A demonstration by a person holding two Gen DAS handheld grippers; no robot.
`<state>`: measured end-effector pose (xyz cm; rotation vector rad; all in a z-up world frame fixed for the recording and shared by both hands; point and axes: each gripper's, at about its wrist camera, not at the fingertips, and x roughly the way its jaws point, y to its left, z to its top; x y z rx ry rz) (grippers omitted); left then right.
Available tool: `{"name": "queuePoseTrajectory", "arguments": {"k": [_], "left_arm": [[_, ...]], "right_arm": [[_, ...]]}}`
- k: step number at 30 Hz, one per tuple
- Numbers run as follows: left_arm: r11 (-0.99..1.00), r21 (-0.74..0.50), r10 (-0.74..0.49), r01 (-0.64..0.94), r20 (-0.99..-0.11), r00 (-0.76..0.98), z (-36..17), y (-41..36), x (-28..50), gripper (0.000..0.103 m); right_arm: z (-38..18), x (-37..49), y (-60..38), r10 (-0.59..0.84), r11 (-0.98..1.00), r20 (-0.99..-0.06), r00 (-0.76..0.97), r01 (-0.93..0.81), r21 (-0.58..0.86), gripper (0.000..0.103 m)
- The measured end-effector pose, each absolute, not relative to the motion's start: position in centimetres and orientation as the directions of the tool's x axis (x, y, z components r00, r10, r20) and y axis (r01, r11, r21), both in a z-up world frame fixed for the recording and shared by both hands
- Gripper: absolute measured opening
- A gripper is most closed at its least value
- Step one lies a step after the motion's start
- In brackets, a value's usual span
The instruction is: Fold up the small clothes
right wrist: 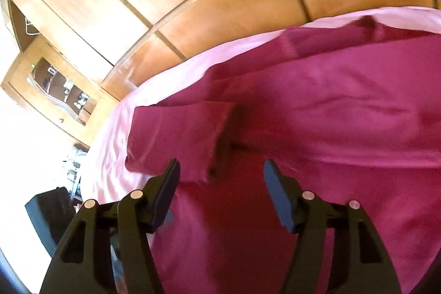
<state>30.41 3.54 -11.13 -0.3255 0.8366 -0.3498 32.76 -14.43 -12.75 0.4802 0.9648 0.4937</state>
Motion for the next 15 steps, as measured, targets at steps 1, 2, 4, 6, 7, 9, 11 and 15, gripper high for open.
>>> {"name": "queuePoseTrajectory", "arguments": {"k": [1, 2, 4, 6, 7, 9, 11, 15], "left_arm": [[0.895, -0.412, -0.424, 0.171, -0.664, 0.616, -11.4, 3.6, 30.3, 0.048], [0.896, -0.413, -0.42, 0.162, -0.672, 0.609, -11.9, 3.6, 30.2, 0.048], [0.893, -0.424, -0.425, 0.15, -0.685, 0.592, -13.7, 3.8, 30.2, 0.048], [0.882, -0.446, -0.441, 0.151, -0.667, 0.601, -14.0, 4.1, 30.1, 0.048], [0.878, -0.454, -0.446, 0.149, -0.667, 0.597, -14.1, 4.2, 30.2, 0.048], [0.877, -0.457, -0.448, 0.15, -0.664, 0.599, -14.3, 4.2, 30.2, 0.048], [0.879, -0.453, -0.446, 0.151, -0.666, 0.598, -14.4, 4.1, 30.3, 0.048], [0.878, -0.455, -0.447, 0.15, -0.667, 0.596, -14.4, 4.4, 30.2, 0.048]], "right_arm": [[-13.0, 33.6, -13.0, 0.586, 0.798, -0.665, 0.464, -0.187, 0.573, 0.063], [-13.3, 34.2, -11.9, 0.58, 0.806, -0.68, 0.449, -0.191, 0.561, 0.063], [-14.1, 35.3, -9.7, 0.552, 0.831, -0.721, 0.42, -0.205, 0.517, 0.03], [-14.3, 35.9, -7.8, 0.49, 0.871, -0.768, 0.411, -0.224, 0.436, 0.006], [-13.9, 36.0, -7.3, 0.478, 0.878, -0.77, 0.422, -0.235, 0.416, 0.006], [-11.7, 35.5, -7.1, 0.466, 0.885, -0.742, 0.482, -0.267, 0.382, 0.006], [-8.7, 35.0, -8.1, 0.459, 0.889, -0.699, 0.548, -0.281, 0.363, 0.006], [-2.5, 34.5, -12.1, 0.437, 0.897, -0.605, 0.666, -0.268, 0.352, 0.006]]}}
